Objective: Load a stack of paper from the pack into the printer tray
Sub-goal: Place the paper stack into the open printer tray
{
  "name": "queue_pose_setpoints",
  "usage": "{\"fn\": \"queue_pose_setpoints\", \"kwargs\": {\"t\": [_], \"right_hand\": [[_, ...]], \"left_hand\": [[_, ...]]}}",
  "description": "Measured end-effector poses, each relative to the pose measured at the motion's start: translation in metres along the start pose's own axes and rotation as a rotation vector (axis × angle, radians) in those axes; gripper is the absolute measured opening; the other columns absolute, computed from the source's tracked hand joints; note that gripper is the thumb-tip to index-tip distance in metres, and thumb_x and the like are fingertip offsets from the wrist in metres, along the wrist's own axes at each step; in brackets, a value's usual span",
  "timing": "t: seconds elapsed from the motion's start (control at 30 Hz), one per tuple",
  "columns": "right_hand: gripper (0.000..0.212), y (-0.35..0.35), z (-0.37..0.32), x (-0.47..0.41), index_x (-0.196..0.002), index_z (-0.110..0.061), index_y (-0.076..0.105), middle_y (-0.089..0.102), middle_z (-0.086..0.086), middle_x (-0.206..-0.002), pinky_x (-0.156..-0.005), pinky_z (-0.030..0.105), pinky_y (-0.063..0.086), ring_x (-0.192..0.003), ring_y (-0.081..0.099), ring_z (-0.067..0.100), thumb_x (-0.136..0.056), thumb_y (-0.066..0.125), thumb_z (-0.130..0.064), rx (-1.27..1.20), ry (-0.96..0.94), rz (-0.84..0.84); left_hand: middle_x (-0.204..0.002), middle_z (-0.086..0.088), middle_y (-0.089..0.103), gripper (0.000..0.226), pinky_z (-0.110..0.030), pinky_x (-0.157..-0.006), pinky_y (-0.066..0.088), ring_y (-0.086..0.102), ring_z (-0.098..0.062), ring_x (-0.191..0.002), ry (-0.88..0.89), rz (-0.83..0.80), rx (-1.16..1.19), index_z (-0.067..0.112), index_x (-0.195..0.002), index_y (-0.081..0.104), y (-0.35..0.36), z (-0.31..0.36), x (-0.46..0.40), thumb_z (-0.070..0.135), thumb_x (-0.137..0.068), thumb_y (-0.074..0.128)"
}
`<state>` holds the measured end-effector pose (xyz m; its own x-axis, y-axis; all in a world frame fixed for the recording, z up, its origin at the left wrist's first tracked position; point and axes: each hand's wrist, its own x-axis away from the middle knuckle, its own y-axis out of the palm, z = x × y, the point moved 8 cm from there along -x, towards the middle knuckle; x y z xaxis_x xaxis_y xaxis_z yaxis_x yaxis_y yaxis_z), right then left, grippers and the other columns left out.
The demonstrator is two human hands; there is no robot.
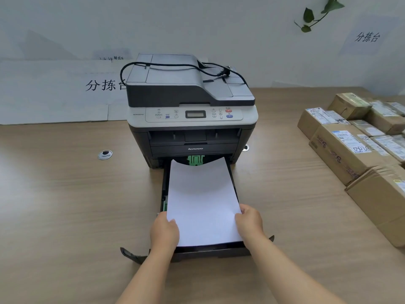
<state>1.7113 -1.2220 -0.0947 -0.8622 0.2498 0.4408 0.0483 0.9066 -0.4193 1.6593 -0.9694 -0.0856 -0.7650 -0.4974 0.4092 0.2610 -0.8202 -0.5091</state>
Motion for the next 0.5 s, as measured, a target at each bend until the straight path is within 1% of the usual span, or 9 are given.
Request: {"fn": "queue_pose_setpoints", "kwargs": {"t": [0.07,0.17,0.2,0.27,0.3,0.37,0.43,0.5], "right_hand": [[0.04,0.003,0.002,-0.006,-0.079,-0.013,0.066,0.064,0.007,-0.077,-0.053,0.024,0.035,-0.066,0.047,0.021,-0.082,0.033,0.009,-0.016,0.006,-0.008],[0.039,0.009,0.003,-0.015,-0.092,-0.004,0.068,0.064,0.007,-0.08,-0.059,0.027,0.036,-0.067,0.045,0.02,-0.083,0.033,0.009,-0.02,0.013,-0.015],[0.04,0.011,0.002,-0.017,-0.097,-0.005,0.069,0.066,0.007,-0.082,-0.06,0.028,0.038,-0.068,0.047,0.021,-0.084,0.033,0.009,-0.019,0.011,-0.017],[0.044,0.014,0.0,-0.022,-0.104,-0.008,0.069,0.07,0.009,-0.09,-0.06,0.028,0.041,-0.069,0.051,0.021,-0.086,0.033,0.009,-0.015,0.002,-0.017],[0.045,0.014,-0.001,-0.025,-0.109,-0.009,0.068,0.071,0.009,-0.094,-0.059,0.027,0.042,-0.069,0.053,0.022,-0.087,0.033,0.008,-0.012,0.0,-0.015],[0.046,0.017,-0.002,-0.029,-0.118,-0.009,0.065,0.071,0.009,-0.103,-0.057,0.025,0.046,-0.069,0.057,0.022,-0.089,0.032,0.007,-0.01,0.002,-0.013],[0.047,0.02,-0.001,-0.032,-0.123,-0.009,0.062,0.07,0.01,-0.108,-0.052,0.02,0.043,-0.067,0.056,0.019,-0.09,0.032,0.006,-0.006,0.009,-0.009],[0.048,0.023,0.0,-0.036,-0.131,-0.009,0.056,0.066,0.013,-0.121,-0.047,0.016,0.039,-0.071,0.055,0.019,-0.091,0.032,0.004,0.015,0.021,0.0]], "left_hand": [[-0.107,-0.014,0.063,0.03,-0.028,-0.064,0.041,0.055,-0.029,-0.084,0.0,0.003,0.006,0.004,-0.118,0.056,0.002,0.001,-0.005,0.005,-0.095,0.035],[-0.102,-0.011,0.062,0.031,-0.027,-0.056,0.037,0.053,-0.025,-0.079,0.005,0.01,0.005,0.005,-0.118,0.057,0.005,0.002,-0.012,0.005,-0.096,0.035],[-0.1,-0.01,0.061,0.031,-0.027,-0.056,0.037,0.053,-0.025,-0.078,0.002,0.014,0.006,0.005,-0.118,0.057,0.006,0.002,-0.015,0.005,-0.096,0.035],[-0.097,-0.009,0.059,0.03,-0.028,-0.063,0.04,0.052,-0.026,-0.08,-0.007,0.022,0.007,0.004,-0.118,0.056,0.008,0.001,-0.02,0.005,-0.096,0.035],[-0.099,-0.009,0.059,0.03,-0.029,-0.068,0.04,0.052,-0.027,-0.082,-0.009,0.026,0.005,0.004,-0.118,0.055,0.009,0.001,-0.022,0.005,-0.096,0.035],[-0.105,-0.013,0.061,0.03,-0.029,-0.072,0.039,0.051,-0.027,-0.084,-0.007,0.031,-0.002,0.003,-0.119,0.055,0.012,0.001,-0.026,0.005,-0.096,0.036],[-0.103,-0.012,0.061,0.031,-0.028,-0.072,0.038,0.052,-0.027,-0.083,-0.003,0.033,-0.001,0.004,-0.119,0.056,0.013,0.001,-0.031,0.005,-0.096,0.035],[-0.1,-0.012,0.061,0.031,-0.028,-0.069,0.039,0.052,-0.028,-0.081,-0.001,0.03,0.005,0.005,-0.118,0.056,0.015,0.0,-0.035,0.005,-0.096,0.034]]}}
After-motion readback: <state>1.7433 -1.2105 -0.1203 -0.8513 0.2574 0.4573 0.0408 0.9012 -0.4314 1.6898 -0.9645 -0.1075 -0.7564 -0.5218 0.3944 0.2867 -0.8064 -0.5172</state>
